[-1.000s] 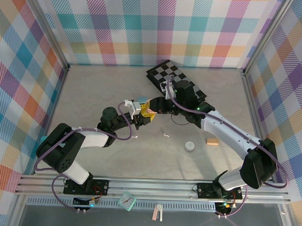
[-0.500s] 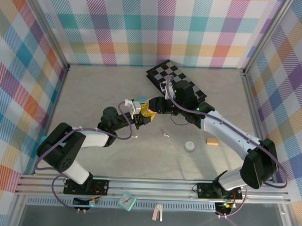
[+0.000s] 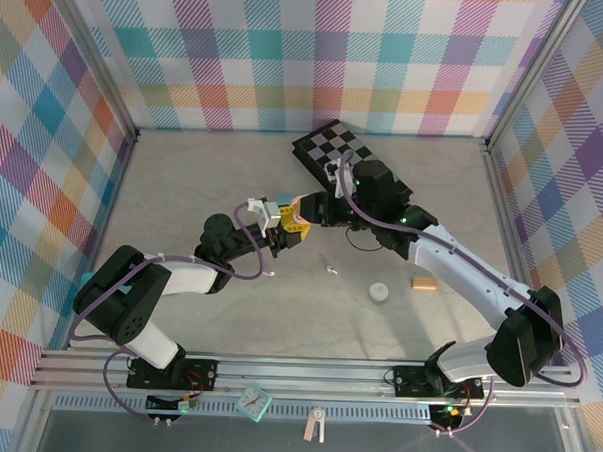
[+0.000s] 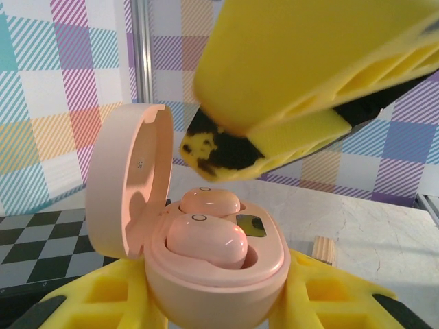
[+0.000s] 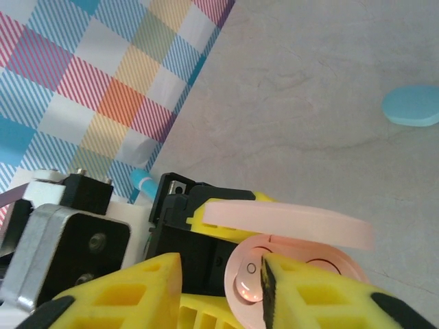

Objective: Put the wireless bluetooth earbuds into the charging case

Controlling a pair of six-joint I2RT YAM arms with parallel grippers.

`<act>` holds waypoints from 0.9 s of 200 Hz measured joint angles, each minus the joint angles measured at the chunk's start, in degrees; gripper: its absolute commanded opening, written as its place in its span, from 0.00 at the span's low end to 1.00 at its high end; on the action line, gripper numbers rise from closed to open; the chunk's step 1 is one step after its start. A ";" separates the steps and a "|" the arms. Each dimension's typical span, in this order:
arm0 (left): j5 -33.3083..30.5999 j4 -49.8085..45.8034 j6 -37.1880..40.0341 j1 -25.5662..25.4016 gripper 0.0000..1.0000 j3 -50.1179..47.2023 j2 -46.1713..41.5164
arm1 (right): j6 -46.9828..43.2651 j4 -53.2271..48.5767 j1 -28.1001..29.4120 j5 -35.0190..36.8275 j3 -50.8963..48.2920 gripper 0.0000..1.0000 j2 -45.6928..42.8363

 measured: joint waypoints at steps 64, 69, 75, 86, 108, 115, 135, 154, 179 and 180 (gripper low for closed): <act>0.22 0.00 0.24 0.00 0.19 0.00 0.00 | -3.54 1.70 0.00 -2.03 -3.41 0.48 -6.93; 0.35 0.00 0.24 0.00 0.19 0.00 0.00 | -3.87 1.60 0.00 -1.81 -3.17 0.48 -7.15; 0.50 0.00 0.26 0.00 0.19 0.00 0.00 | -4.11 1.25 0.00 -1.44 -2.64 0.49 -7.19; 0.63 0.00 0.26 0.00 0.19 0.00 0.00 | -4.68 -0.17 -0.13 -0.55 -0.83 0.48 -6.60; 0.66 0.00 0.28 0.00 0.19 0.00 0.00 | -5.66 -4.68 -0.50 1.79 6.32 0.48 -2.25; 0.68 0.00 0.31 0.00 0.19 0.00 0.00 | -5.95 -6.40 -0.68 2.51 9.03 0.48 -0.22; 0.66 -0.02 0.42 0.00 0.19 -0.07 -0.02 | -6.82 -10.62 -1.31 3.61 14.36 0.48 4.66; 0.66 -0.09 0.46 0.00 0.19 -0.09 -0.24 | -7.89 -14.29 -1.53 3.50 16.52 0.48 7.61; 0.66 -0.44 0.44 0.02 0.19 -0.17 -0.68 | -10.71 -17.75 -1.86 1.60 16.81 0.46 8.26; 0.66 -0.46 0.44 0.02 0.19 -0.17 -0.68 | -10.78 -17.84 -1.86 1.55 16.81 0.46 8.22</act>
